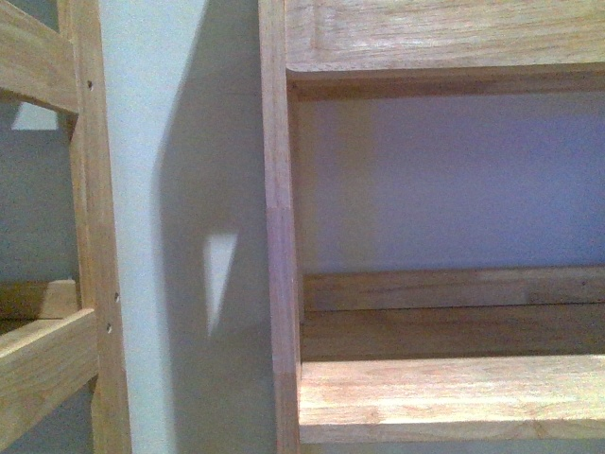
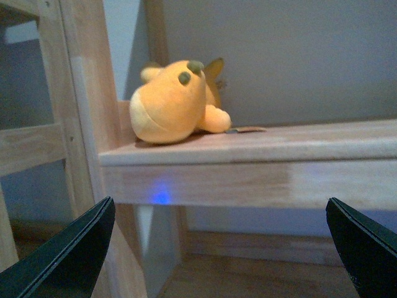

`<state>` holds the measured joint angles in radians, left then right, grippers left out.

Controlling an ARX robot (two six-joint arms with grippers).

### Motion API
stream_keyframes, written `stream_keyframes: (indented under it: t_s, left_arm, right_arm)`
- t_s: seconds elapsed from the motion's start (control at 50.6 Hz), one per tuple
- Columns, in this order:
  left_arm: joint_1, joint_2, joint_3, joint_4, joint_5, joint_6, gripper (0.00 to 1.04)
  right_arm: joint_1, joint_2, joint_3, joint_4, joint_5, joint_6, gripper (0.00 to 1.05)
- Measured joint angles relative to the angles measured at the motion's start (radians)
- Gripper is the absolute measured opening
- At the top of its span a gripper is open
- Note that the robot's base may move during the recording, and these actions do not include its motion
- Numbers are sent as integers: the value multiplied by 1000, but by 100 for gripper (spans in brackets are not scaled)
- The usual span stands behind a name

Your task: Put away toys

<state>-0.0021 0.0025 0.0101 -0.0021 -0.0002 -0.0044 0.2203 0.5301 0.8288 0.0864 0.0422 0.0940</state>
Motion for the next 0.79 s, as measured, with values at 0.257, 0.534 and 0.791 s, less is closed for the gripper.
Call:
stream_keyframes:
  t_s: [0.257, 0.534, 0.791]
  left_arm:
    - [0, 0, 0, 0, 0, 0, 99]
    - [0, 0, 0, 0, 0, 0, 99]
    - [0, 0, 0, 0, 0, 0, 99]
  right_arm:
    - [105, -156, -335, 171, 189, -34, 104]
    - [187, -245, -554, 122, 334, -104, 98]
    - [42, -327, -590, -129, 206, -103, 57]
